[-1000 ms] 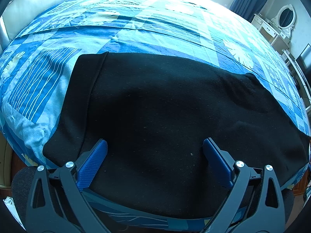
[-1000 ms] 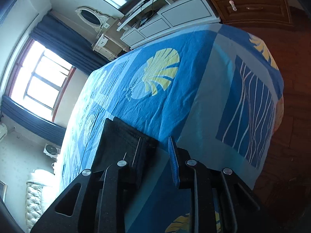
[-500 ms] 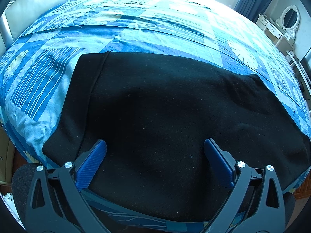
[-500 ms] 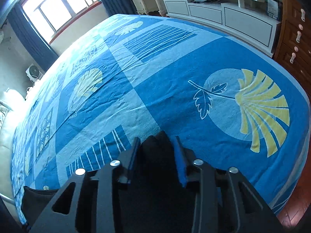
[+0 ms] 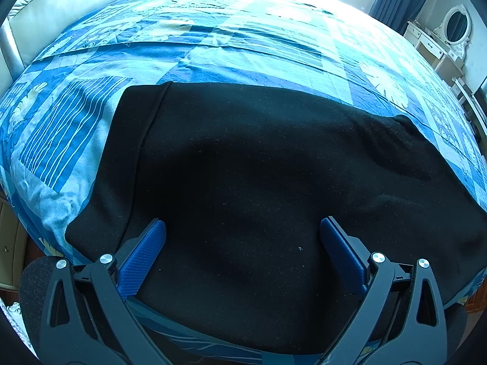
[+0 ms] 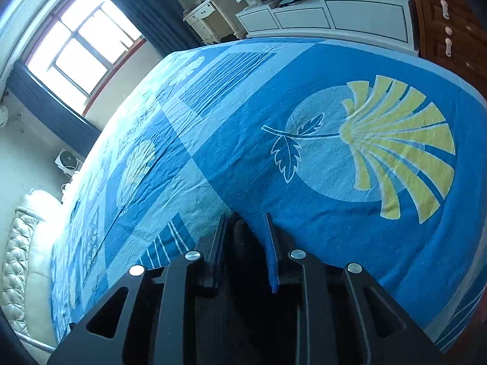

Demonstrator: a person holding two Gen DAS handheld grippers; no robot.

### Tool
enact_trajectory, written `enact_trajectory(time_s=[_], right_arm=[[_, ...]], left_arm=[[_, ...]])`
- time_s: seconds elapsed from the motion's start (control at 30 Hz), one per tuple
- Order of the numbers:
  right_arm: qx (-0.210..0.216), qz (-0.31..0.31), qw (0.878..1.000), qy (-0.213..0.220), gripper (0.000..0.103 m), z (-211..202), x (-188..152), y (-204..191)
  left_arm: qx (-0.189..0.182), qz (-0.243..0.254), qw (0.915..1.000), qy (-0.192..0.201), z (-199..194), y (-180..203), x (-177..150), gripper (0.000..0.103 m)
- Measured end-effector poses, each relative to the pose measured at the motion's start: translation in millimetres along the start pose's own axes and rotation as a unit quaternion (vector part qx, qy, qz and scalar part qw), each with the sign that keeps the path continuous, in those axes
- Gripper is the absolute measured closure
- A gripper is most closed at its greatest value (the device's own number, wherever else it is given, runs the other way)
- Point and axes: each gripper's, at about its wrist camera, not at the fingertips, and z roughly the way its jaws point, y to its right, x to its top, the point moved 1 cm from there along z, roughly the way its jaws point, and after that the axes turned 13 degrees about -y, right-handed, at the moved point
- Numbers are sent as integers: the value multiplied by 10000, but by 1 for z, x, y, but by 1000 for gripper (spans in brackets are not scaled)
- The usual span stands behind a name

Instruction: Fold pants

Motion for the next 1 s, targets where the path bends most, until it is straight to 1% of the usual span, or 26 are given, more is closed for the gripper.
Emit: enact_trajectory(time_s=[0.07, 0.1, 0.13, 0.27, 0.33, 0.43, 0.5, 0.57, 0.63, 0.7, 0.8, 0.83, 0.87, 0.93, 1.0], right_arm=[[429, 182, 9989, -107, 47, -12, 1, 16], [706, 271, 9968, -261, 46, -16, 2, 25], [890, 340, 9947, -381, 45, -20, 2, 34], [1187, 372, 9895, -735, 45, -31, -4, 59], [1317, 325, 9869, -873, 45, -31, -6, 63], [1610, 174, 9790, -1242, 40, -21, -10, 59], [1582, -67, 9763, -1473, 40, -12, -14, 49], [1416, -247, 9779, -1515, 38, -9, -16, 40], [1412, -338, 9762, -1609, 38, -7, -18, 32], [1232, -589, 9764, -1672, 40, -2, -23, 17], [1021, -746, 9766, -1738, 54, 9, -32, 0], [966, -747, 9769, -1755, 68, 12, -35, -5], [962, -727, 9766, -1779, 78, 16, -37, -11], [845, -743, 9790, -1701, 80, 18, -42, -23], [936, -706, 9810, -1544, 80, 11, -45, -33]], left_arm=[[-15, 15, 10000, 48, -1, 0, -1, 2], [-30, 23, 10000, 80, -2, -1, -2, 2], [-48, 30, 9999, 120, -3, -1, -3, 2], [-126, 89, 9995, 260, -9, -1, -8, 2], [-186, 105, 9994, 268, -11, -2, -10, 2], [-213, 101, 9994, 244, -12, -4, -11, 2], [-212, 80, 9995, 231, -13, -6, -11, 2], [-226, 51, 9995, 221, -14, -8, -11, 2], [-245, 51, 9995, 208, -14, -9, -11, 2], [-241, 79, 9995, 200, -13, -10, -12, 2], [-223, 124, 9995, 212, -12, -9, -13, 2], [-215, 141, 9994, 211, -12, -8, -13, 2], [-216, 157, 9994, 201, -12, -8, -13, 2], [-254, 189, 9994, 172, -13, -9, -13, 2], [-303, 233, 9992, 138, -14, -10, -13, 2]])
